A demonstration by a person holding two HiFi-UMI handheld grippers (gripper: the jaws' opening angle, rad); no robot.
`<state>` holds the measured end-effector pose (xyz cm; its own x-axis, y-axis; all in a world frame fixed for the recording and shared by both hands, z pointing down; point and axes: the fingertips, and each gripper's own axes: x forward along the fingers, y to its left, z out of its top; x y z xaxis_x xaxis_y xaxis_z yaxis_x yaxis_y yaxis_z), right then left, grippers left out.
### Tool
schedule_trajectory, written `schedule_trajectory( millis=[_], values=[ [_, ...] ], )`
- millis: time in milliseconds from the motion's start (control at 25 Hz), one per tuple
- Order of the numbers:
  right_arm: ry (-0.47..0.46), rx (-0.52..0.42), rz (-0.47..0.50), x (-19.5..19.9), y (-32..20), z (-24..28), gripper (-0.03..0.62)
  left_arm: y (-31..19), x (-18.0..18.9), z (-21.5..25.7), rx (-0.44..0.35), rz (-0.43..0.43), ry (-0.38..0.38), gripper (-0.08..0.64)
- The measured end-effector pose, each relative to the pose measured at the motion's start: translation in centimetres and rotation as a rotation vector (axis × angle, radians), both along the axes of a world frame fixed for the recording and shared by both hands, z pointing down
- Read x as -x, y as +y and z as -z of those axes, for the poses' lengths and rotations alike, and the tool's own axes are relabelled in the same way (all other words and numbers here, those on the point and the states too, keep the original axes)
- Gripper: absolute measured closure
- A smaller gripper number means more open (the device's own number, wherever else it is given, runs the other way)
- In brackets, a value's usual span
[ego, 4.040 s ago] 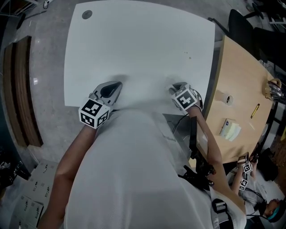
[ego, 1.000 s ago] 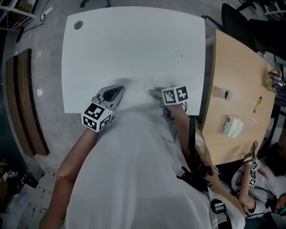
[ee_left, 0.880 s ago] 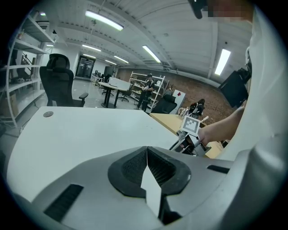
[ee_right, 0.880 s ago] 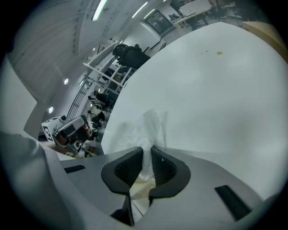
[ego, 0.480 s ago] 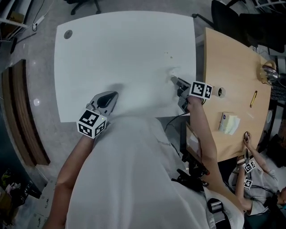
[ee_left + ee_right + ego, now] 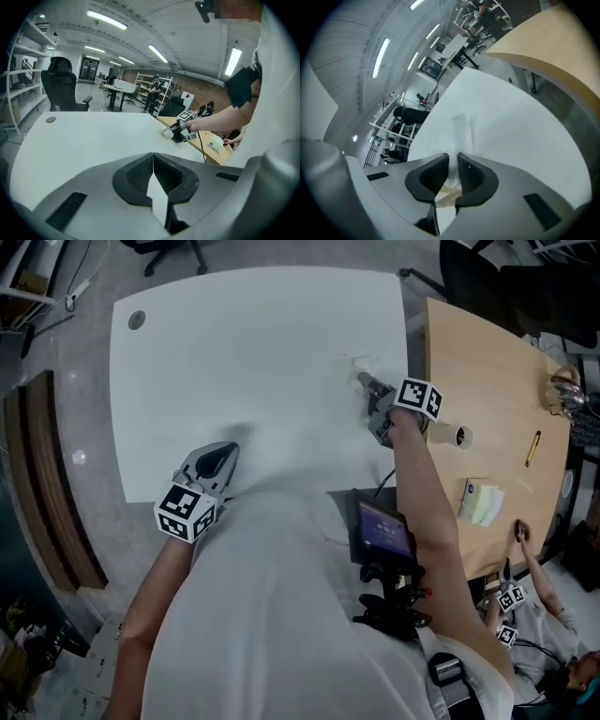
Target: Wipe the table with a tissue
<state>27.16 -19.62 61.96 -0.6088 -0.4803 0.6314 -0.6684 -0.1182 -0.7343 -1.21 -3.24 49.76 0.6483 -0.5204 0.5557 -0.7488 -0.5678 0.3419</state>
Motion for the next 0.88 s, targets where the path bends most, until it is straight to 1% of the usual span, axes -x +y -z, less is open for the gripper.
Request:
schedule_trajectory(
  millis=[80,160,240,360,520,720,800,880],
  values=[
    [-0.016,0.039,-0.014,0.0,-0.2,-0.2,0.535,0.2,0.3,-0.1,0.005,0.007,-0.002,0.552],
    [-0.001,0.065,0.002,0.1,-0.6,-0.3,0.535,0.3,0.1,-0.1,0.004,0.008,-0.001,0.552],
    [0.020,0.080,0.023,0.4,-1.0,-0.4,0.535,0.2,-0.2,0.0,-0.002,0.011,0.005,0.552],
    [0.028,0.094,0.032,1.2,-2.1,-0.4,0.535,0.1,-0.5,0.3,-0.011,0.017,0.013,0.552],
    [0.040,0.108,0.074,3.2,-3.6,-0.5,0.535,0.5,0.4,0.2,-0.008,0.033,0.010,0.552],
    [0.048,0.110,0.189,7.4,-4.3,-0.4,0.535,0.8,2.1,0.0,0.004,0.062,0.009,0.552],
    [0.055,0.104,0.260,9.2,-4.2,-0.4,0.535,0.8,1.9,0.1,0.000,0.064,0.010,0.552],
    [0.049,0.111,0.352,11.3,-3.2,-0.5,0.535,0.7,1.6,0.1,-0.003,0.062,0.012,0.552]
  ],
)
